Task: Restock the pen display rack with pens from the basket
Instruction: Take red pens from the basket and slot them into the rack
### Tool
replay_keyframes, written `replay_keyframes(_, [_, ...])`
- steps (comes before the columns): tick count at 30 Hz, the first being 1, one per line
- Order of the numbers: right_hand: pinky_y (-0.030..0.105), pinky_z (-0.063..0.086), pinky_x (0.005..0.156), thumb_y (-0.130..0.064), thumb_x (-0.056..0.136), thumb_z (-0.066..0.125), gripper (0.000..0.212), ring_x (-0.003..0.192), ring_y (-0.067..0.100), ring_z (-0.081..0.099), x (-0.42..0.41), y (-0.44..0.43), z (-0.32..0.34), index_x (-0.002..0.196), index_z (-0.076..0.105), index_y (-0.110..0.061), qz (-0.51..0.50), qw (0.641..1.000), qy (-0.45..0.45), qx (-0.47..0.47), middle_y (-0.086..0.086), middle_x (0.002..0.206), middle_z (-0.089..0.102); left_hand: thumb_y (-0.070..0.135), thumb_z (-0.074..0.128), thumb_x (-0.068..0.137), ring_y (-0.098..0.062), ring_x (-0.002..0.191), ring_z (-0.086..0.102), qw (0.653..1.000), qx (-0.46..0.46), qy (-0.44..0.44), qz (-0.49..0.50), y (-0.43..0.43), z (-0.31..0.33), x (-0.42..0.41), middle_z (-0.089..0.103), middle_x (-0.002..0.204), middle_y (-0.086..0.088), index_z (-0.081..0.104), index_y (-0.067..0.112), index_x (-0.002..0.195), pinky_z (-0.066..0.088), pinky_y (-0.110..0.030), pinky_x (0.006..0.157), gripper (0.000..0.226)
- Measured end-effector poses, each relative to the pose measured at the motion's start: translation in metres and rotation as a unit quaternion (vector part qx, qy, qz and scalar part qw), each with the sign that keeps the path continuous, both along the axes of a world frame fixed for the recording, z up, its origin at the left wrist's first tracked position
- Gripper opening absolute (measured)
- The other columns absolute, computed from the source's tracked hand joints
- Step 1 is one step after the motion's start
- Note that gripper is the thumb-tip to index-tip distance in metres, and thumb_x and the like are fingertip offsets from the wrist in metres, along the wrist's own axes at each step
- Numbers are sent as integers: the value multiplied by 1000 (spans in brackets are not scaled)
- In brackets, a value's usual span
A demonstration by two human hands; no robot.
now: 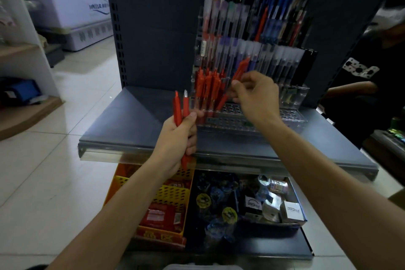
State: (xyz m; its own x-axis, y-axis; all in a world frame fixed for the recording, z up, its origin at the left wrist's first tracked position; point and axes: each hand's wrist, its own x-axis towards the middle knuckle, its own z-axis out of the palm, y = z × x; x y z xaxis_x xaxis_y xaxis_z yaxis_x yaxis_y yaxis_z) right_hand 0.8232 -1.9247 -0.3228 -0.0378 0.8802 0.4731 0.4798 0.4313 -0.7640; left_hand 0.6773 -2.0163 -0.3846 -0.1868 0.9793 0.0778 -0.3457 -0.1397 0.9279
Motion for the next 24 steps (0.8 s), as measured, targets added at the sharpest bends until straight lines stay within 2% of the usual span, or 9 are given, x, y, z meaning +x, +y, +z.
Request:
replay_keyframes(2, [34,58,75,-24,96,61,11,78,15,67,-1,1,-5,94,65,-14,0,999,-43,-3,0,82,69,17,43,101,-7,39,27,1000,-13,-7,-4,-1,1,-2,32,53,6,58,11,98,25,-19,34,16])
replay_keyframes(5, [25,46,64,-27,96,61,13,69,6,59,-5,0,-12,96,66,-14,15,990,-137,-20,-6,76,63,7,41,96,-8,38,29,999,-20,-44,-24,0,1,-4,34,53,6,49,12,90,26,-20,33,10])
replay_keyframes(7, [25,43,63,-29,95,61,12,66,5,57,-8,0,-20,93,65,-18,8,986,-165,-13,-9,73,61,4,36,89,-8,39,30,997,-18,-66,-47,1,0,-5,35,54,5,39,13,81,27,-19,34,12])
replay_keyframes(9, [23,41,59,-31,95,61,13,64,4,56,-10,0,-24,89,64,-20,-1,988,-157,-7,-11,70,60,2,33,85,-9,42,31,995,-10,-83,-57,0,-2,-6,38,57,3,34,15,79,29,-20,36,14])
replay_keyframes(12, [21,40,56,-27,96,60,12,62,4,53,-9,-2,-23,90,66,-18,1,987,-161,-20,-8,70,61,-2,32,88,-11,47,36,995,3,-82,-52,-2,-1,-5,45,65,-1,37,16,88,34,-22,42,19])
replay_keyframes(14, [22,45,59,-17,98,56,15,63,6,55,-6,-7,-24,100,70,-14,9,985,-171,-28,-2,77,65,-3,36,93,-12,51,41,996,8,-70,-45,-2,0,-4,51,71,-3,40,17,93,38,-24,47,21])
replay_keyframes(17, [10,37,53,-13,100,50,27,63,5,53,-1,-21,-32,123,63,-12,26,989,-141,-31,0,84,63,-2,40,98,-12,58,49,998,10,-44,-44,-3,0,-2,55,80,-5,46,14,102,44,-27,54,17])
replay_keyframes(21, [17,45,63,-20,97,57,12,70,2,56,4,-40,-45,107,63,-22,81,993,-80,-19,-10,80,62,7,46,99,-14,66,61,998,22,-18,-63,-7,2,-1,69,99,-7,54,12,115,56,-30,65,18])
replay_keyframes(24, [18,48,65,-18,98,55,13,72,3,58,5,-52,-48,108,60,-24,129,988,-80,-7,-13,84,62,10,46,100,-14,63,61,997,23,5,-73,-11,3,3,72,108,-7,55,14,121,58,-30,65,23])
